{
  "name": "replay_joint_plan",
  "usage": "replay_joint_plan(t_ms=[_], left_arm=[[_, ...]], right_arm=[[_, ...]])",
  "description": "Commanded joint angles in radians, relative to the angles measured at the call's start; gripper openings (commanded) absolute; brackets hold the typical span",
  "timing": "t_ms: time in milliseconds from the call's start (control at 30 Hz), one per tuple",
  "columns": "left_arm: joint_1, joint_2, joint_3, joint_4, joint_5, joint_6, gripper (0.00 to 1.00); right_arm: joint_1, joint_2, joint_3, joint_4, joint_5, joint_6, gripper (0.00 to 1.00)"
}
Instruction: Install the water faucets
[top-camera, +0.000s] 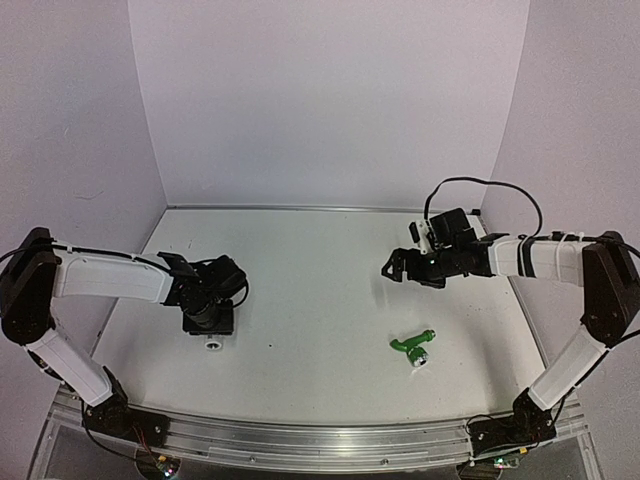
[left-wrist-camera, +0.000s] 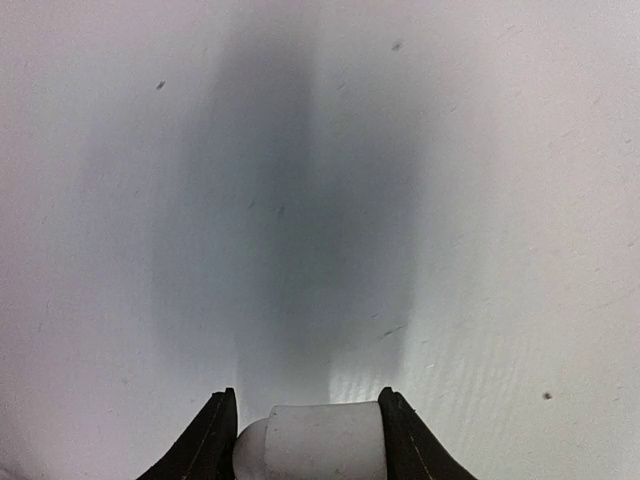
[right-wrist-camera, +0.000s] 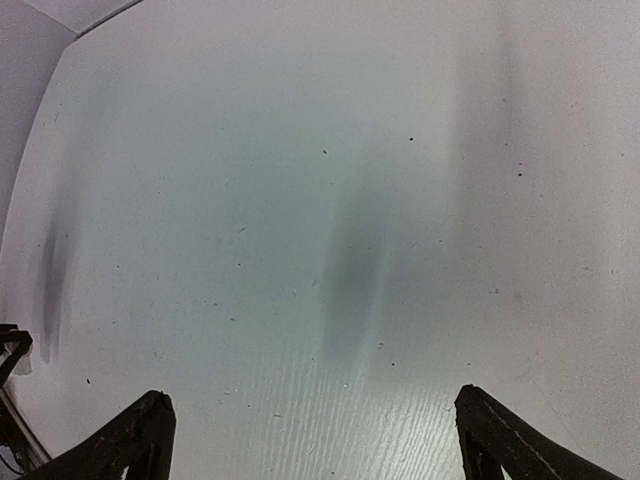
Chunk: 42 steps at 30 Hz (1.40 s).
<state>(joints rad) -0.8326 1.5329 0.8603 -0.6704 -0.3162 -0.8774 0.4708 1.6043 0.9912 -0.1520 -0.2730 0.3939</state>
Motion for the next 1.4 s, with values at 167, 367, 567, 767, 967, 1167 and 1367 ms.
replay_joint_plan(t_ms=[167,367,567,767,967,1167,1367], left_arm=[[-0.002,0.104,0.229,0.297,0.099,0.087,0.10],[-0.006,0.098,0.183,0.560,0.121,0.267,0.05],[-0.030,0.131,-0.090,1.116,-0.158,0.638,0.00],[-0.031,0.206,-0.190,1.528,-0.206,0.751,0.00],[-0.030,0.328,-0.196,1.708,-0.261,0.778,0.00],[-0.030,0.432,-0.187,1.839,-0.245,0.756,0.00],[-0.030,0.499,-0.192,1.928,-0.227,0.759,0.02]], right_arm=[[0.156,0.056,0.061,0.064,-0.035,0.006,0.98],[0.258,0.114,0.082,0.119,-0.034,0.038,0.98],[0.267,0.109,0.071,0.132,0.056,0.027,0.98],[0.267,0.076,0.067,0.127,0.081,0.025,0.98],[0.267,0.028,0.041,0.107,0.093,0.052,0.98],[0.267,-0.036,0.013,0.072,0.113,0.067,0.98],[0.267,-0.075,0.013,0.023,0.127,0.074,0.98]])
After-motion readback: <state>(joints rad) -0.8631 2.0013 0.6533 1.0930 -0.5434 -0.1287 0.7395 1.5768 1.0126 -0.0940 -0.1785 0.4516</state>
